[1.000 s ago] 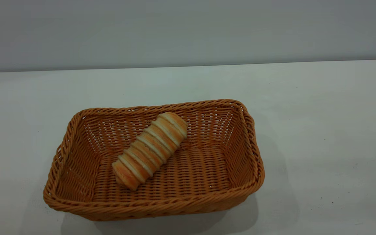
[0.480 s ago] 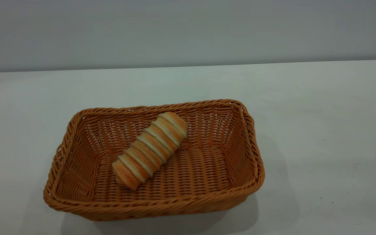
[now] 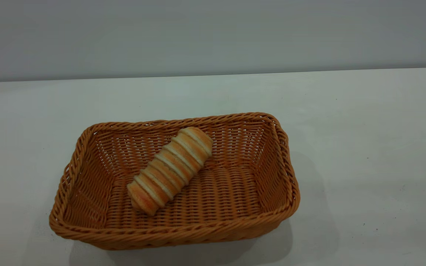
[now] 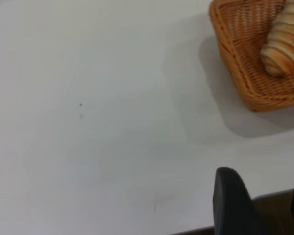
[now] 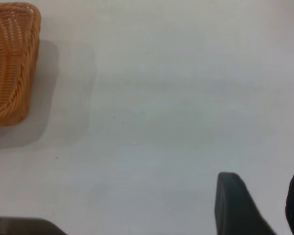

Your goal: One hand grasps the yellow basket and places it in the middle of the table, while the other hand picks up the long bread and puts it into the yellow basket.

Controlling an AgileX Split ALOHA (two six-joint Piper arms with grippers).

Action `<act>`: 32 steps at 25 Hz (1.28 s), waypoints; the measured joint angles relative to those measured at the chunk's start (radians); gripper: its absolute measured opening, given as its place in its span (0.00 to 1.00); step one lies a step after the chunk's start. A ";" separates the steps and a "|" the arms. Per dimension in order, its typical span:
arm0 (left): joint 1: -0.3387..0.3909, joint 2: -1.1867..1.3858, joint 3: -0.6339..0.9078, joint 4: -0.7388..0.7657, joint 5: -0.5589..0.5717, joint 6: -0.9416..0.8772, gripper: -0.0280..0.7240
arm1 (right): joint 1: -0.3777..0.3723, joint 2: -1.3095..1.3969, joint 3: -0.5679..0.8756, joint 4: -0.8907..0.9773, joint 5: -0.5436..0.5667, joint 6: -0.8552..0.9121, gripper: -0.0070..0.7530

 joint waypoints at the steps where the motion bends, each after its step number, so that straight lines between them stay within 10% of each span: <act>1: -0.010 0.000 0.000 0.000 0.000 0.000 0.52 | 0.000 0.000 0.000 0.000 0.000 0.000 0.32; 32: -0.092 0.000 0.000 0.000 0.000 -0.001 0.52 | 0.000 0.000 0.000 0.000 0.001 0.000 0.32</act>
